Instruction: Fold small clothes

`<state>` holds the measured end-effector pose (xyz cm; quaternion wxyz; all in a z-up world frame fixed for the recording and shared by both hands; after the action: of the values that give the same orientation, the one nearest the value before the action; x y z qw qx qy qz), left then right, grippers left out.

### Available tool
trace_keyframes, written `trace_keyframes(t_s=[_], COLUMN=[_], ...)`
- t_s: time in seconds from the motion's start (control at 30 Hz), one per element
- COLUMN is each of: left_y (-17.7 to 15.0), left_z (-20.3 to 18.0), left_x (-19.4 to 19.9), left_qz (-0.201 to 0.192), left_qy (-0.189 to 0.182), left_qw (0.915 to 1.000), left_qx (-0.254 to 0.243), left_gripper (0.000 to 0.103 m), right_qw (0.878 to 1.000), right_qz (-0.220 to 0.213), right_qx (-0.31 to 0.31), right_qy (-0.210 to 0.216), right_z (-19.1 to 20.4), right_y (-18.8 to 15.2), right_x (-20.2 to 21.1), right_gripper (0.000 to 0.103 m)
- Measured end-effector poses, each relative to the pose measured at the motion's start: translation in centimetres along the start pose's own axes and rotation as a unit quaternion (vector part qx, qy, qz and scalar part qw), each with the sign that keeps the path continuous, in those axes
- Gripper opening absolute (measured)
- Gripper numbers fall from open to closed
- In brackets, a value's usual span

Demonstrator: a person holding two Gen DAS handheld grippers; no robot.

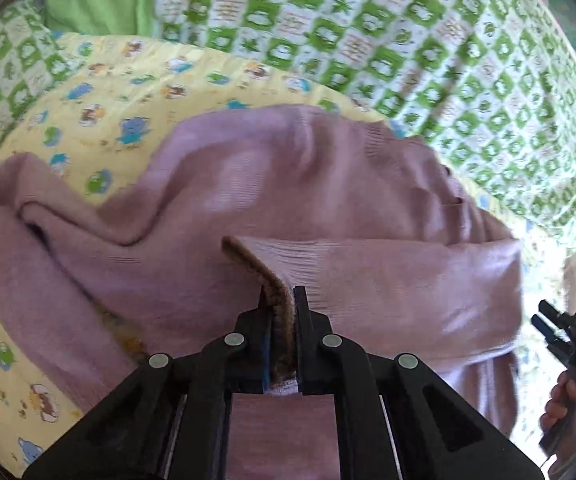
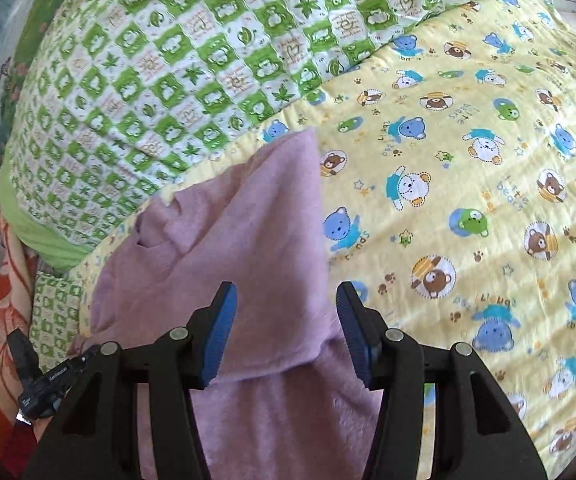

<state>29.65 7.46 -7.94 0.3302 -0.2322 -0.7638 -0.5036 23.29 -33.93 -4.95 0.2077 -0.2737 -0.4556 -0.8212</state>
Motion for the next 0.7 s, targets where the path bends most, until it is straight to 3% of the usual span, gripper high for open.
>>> trace_keyframes(t_s=[0.07,0.17,0.33,0.37,0.4,0.57,0.7], left_y=[-0.5,-1.0,-2.0,-2.1,-2.0,-1.2,-2.3], left_z=[0.5,0.3,-0.3,-0.5,-0.8,-4.2,-5.0], left_x=[-0.3,-0.5,-1.5,-1.6,-1.7,-2.7,-4.4], left_qz=[0.005,0.013,0.023,0.024,0.024,0.014,0.023], left_qy=[-0.003,-0.001,0.000,-0.001,-0.006,-0.034,-0.025], left_qw=[0.9999,0.9999,0.9994,0.9994,0.9994,0.9984,0.9969], left_qx=[0.014,-0.010,-0.026,-0.026,-0.024,-0.043,-0.072], left_gripper=[0.007,0.007,0.007,0.007,0.007,0.007,0.006], right_qw=[1.000,0.999,0.998,0.998,0.998,0.995,0.991], right_qz=[0.008,0.021,0.055,0.058,0.056,0.018,0.029], right_qx=[0.009,0.021,0.029,0.028,0.034,0.097,0.124], right_qy=[-0.009,-0.014,-0.023,-0.015,-0.005,-0.011,-0.037], right_z=[-0.3,-0.6,-1.2,-1.2,-1.1,-0.6,-2.4], right_y=[0.3,0.8,0.8,1.1,1.6,6.6,7.6], right_x=[-1.1,-3.2,-7.7,-8.2,-8.2,-5.7,-6.3], right_gripper=[0.054,0.058,0.058,0.046,0.011,0.009,0.009])
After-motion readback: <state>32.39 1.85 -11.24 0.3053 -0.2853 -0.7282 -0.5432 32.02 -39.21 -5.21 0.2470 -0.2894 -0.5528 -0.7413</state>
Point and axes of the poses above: each gripper's, at about its wrist camera, not at the fingertips, and x roughly against the way its jaws point, z to its left, y to its top, the point moved 9 cm from there along -x, roughly the way its jaws point, and after that the axes turned 8 degrees about -z, right-handed, at the moved point
